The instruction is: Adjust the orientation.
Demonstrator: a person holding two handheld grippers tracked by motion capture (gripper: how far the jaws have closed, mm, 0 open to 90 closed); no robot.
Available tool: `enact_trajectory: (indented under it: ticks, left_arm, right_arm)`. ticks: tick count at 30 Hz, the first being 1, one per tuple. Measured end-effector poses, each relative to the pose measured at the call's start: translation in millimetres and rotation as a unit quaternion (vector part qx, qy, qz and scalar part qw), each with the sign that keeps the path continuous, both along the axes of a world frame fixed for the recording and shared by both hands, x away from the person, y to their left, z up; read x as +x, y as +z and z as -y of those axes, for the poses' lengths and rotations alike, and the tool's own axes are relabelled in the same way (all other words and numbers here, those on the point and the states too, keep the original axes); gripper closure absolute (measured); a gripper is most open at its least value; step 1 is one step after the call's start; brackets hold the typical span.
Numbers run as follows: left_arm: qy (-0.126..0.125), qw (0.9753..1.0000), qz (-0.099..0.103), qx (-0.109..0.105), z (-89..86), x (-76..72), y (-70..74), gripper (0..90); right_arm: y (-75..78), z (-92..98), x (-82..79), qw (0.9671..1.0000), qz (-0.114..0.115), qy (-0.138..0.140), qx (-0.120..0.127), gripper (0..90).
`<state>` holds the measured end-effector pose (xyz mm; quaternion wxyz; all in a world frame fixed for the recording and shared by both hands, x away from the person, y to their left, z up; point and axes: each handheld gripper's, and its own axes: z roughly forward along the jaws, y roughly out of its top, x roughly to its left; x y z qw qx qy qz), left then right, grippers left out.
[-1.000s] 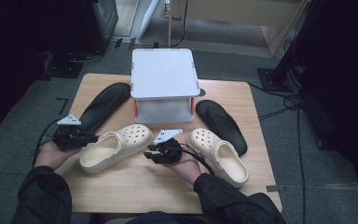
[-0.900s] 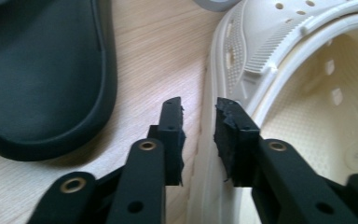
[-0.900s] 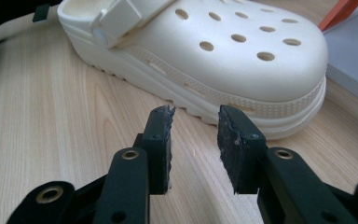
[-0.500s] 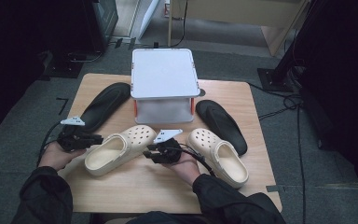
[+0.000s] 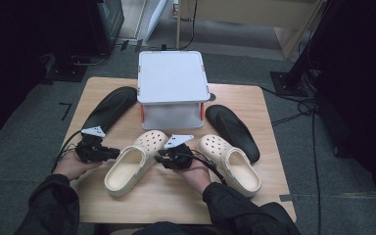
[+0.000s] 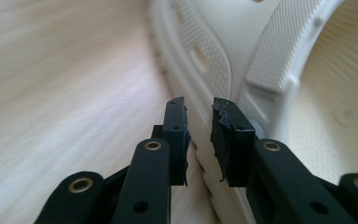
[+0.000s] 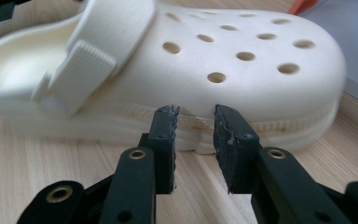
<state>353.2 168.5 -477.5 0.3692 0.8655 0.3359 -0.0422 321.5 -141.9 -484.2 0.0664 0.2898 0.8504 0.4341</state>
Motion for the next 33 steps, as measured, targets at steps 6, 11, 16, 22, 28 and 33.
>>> enact_trajectory:
  ticks: [6, 11, 16, 22, 28, 33]
  left_arm:
    - [0.004, 0.9999, 0.007, -0.010, 6.3, -0.6, 2.1, 75.3]
    - [-0.005, 0.9999, 0.011, -0.010, 12.1, -3.1, 2.4, 76.3]
    - [-0.007, 0.9995, 0.014, -0.026, 23.6, -4.6, 4.5, 75.3]
    - [-0.007, 0.9995, 0.015, -0.028, 26.9, -5.3, 4.5, 73.1]
    - [0.004, 0.9997, 0.015, -0.021, 24.1, -1.7, 2.1, 70.1]
    - [-0.002, 0.9999, 0.010, -0.011, 23.6, -2.9, -0.4, 70.0]
  right_arm:
    - [-0.8, 3.4, 2.2, 1.0000, -0.005, -0.008, 0.001, 67.2]
    - [-0.6, 4.7, 4.4, 0.9999, 0.004, -0.012, -0.005, 67.9]
    - [1.1, 10.1, 9.2, 0.9994, -0.004, -0.032, -0.009, 69.6]
    - [1.3, 14.5, 13.1, 0.9988, -0.015, -0.047, -0.007, 69.1]
    - [1.3, 14.4, 12.4, 0.9988, -0.014, -0.046, -0.009, 67.5]
    - [2.5, 14.6, 11.6, 0.9991, -0.013, -0.040, -0.009, 67.0]
